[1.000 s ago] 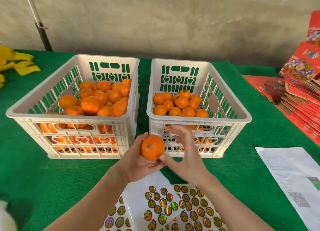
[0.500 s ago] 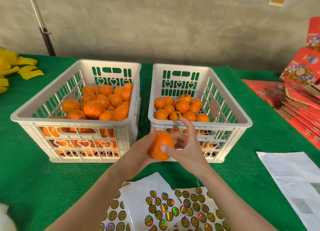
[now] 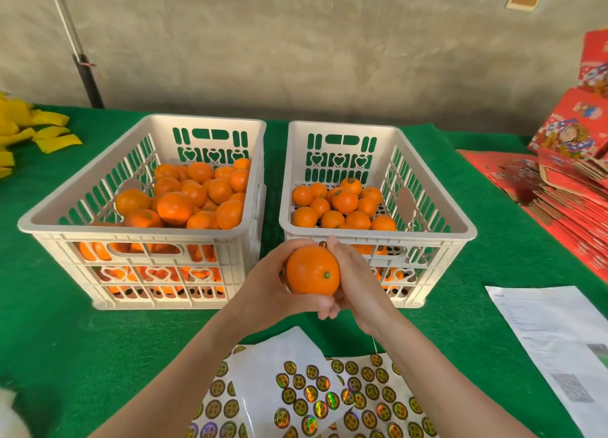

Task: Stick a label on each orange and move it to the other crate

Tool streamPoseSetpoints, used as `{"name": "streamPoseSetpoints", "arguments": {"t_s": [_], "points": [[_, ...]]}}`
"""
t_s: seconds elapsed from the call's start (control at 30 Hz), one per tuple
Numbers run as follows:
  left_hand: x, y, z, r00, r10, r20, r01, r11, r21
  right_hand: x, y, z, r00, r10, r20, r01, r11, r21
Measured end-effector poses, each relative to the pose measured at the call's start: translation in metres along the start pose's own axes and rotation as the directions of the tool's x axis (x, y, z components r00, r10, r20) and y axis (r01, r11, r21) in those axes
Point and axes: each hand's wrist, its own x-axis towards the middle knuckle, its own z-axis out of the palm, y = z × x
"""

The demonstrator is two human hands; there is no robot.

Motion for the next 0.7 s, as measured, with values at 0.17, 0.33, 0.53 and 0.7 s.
{"name": "streamPoseSetpoints", "arguments": {"t_s": [0.17, 0.33, 0.53, 0.7], "points": [[-0.001, 0.002, 0.012, 0.919, -0.39, -0.067, 0.339, 0.864, -0.372, -0.004, -0.003, -0.014, 0.903, -0.358, -0.239, 0.352, 0.934, -0.068], [0.004, 0.007, 0.015, 0.912, -0.407, 0.043, 0.33, 0.67, -0.665, -0.02, -0.002, 0.0, 0.969, -0.241, -0.061, 0.248, 0.955, 0.162], [0.006, 0.006, 0.017, 0.896, -0.443, 0.036, 0.338, 0.626, -0.703, -0.024, -0.001, 0.006, 0.946, -0.315, -0.082, 0.317, 0.949, 0.007], [0.005, 0.009, 0.018, 0.891, -0.452, 0.034, 0.335, 0.607, -0.721, -0.021, 0.001, 0.009, 0.906, -0.412, -0.095, 0.392, 0.903, -0.176]]}}
